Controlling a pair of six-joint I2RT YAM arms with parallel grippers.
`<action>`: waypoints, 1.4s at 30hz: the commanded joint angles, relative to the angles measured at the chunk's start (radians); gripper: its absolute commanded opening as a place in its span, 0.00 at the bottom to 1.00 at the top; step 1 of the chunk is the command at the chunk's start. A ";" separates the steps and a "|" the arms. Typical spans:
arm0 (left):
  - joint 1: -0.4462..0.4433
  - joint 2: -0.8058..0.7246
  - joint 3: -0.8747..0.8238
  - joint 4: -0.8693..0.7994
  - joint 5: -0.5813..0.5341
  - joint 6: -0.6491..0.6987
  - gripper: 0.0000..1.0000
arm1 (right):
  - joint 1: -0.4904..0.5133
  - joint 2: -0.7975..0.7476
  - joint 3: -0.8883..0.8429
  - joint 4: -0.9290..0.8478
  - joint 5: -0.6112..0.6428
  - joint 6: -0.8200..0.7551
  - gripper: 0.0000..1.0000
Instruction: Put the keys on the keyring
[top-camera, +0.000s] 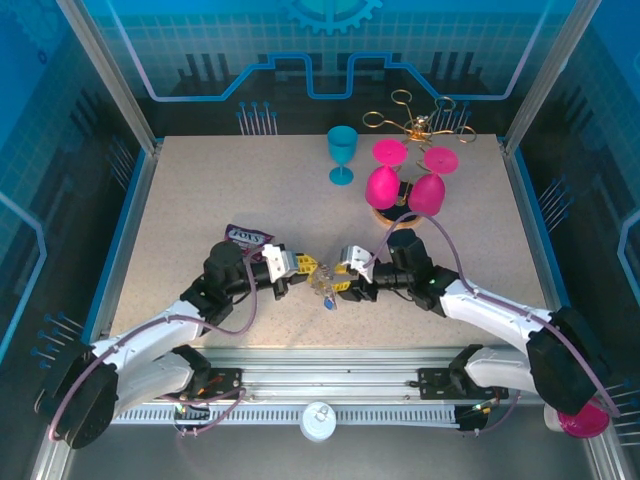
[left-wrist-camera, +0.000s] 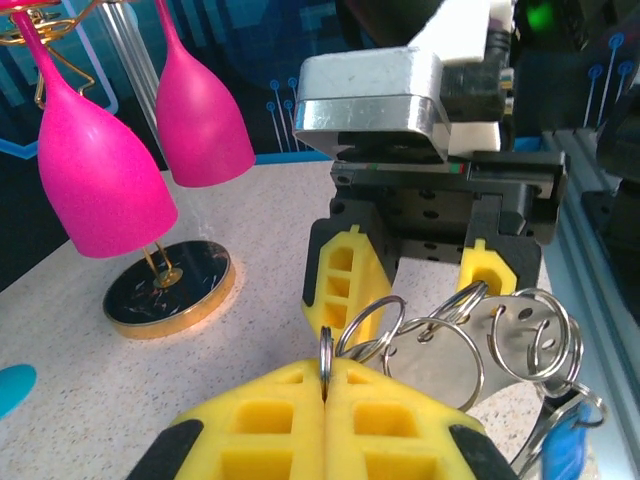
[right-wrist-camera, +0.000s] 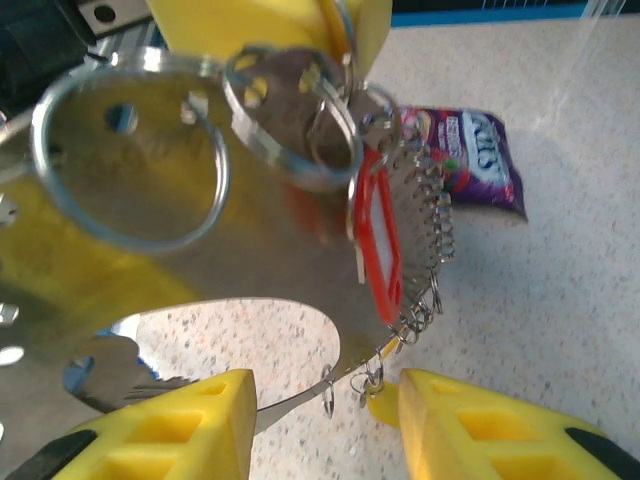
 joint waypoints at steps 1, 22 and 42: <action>0.010 0.006 -0.007 0.118 0.093 -0.062 0.00 | 0.017 0.023 -0.016 0.141 -0.007 0.042 0.43; 0.015 0.022 0.006 0.096 0.141 -0.087 0.00 | 0.048 0.072 -0.006 0.248 0.043 0.042 0.29; 0.012 0.002 0.097 -0.252 0.043 0.057 0.00 | 0.064 -0.078 0.115 -0.166 0.354 -0.110 0.00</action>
